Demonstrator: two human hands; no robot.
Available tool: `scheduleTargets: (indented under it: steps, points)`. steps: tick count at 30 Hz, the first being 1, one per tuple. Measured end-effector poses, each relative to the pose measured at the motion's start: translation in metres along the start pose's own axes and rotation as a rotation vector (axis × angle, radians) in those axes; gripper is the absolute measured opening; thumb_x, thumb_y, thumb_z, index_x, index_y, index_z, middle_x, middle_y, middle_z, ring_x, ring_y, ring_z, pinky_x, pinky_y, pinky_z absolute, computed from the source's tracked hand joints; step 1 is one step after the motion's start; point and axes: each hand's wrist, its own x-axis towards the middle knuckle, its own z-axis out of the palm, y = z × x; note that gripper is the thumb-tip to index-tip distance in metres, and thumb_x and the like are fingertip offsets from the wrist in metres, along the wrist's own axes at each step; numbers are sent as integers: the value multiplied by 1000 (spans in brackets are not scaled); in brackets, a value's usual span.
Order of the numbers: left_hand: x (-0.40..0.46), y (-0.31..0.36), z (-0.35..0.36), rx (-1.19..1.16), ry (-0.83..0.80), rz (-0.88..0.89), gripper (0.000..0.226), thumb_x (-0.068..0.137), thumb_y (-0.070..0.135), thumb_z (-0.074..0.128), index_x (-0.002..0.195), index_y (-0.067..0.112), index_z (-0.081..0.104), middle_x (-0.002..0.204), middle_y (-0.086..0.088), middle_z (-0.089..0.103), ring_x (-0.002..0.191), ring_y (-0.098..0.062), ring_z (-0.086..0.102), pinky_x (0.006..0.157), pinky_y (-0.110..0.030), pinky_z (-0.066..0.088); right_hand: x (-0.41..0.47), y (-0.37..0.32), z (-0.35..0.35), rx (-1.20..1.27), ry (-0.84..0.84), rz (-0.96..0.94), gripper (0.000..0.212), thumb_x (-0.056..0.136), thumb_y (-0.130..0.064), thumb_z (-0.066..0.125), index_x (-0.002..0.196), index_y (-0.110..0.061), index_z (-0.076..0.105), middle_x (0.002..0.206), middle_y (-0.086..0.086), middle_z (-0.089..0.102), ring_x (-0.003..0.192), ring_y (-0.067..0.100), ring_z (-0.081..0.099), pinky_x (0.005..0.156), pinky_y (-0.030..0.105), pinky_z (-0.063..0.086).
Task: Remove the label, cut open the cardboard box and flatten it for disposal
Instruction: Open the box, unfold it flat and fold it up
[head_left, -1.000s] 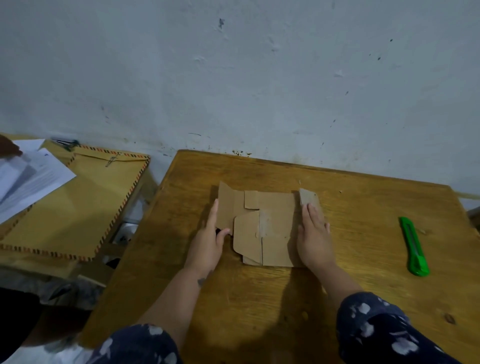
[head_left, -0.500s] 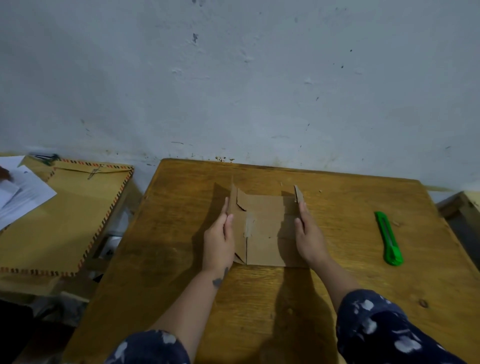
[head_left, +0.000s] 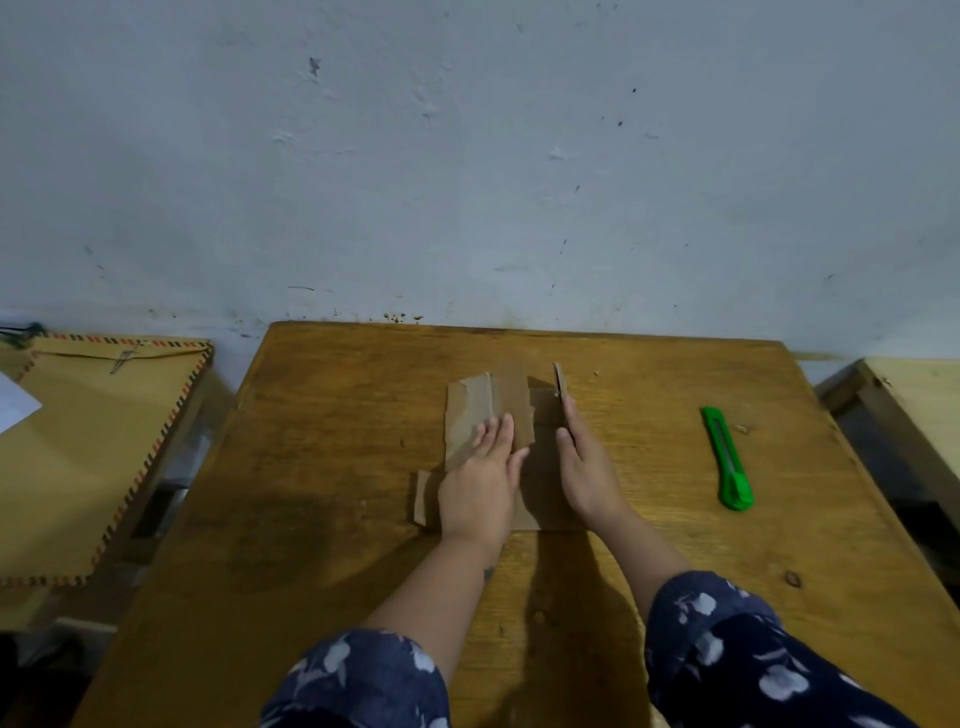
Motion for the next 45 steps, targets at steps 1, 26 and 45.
scheduleTargets:
  steps: [1,26,45]
  points:
    - [1,1,3,53,-23,4,51,101,42,29,149,26,26,155,6,28,144,-8,20,112,-26,30,0,1,0,-19,0,-7,50,102,-23,31,150,-17,19,159,1,19,146,14,15,117,29,15]
    - [12,-97,-36,179,-251,-151,61,96,51,0,151,26,1,158,12,-5,144,-9,-15,115,-52,-15,2,14,39,-662,-63,-45,56,101,-26,20,152,-18,-3,161,0,-7,147,13,-11,119,43,-6]
    - [29,-47,5,317,-279,7,55,99,46,10,150,32,-4,157,15,-16,142,-10,-25,111,-61,-14,-2,17,45,-769,-17,-74,73,82,-37,-9,151,-16,-2,161,0,-4,145,10,-12,120,44,-3]
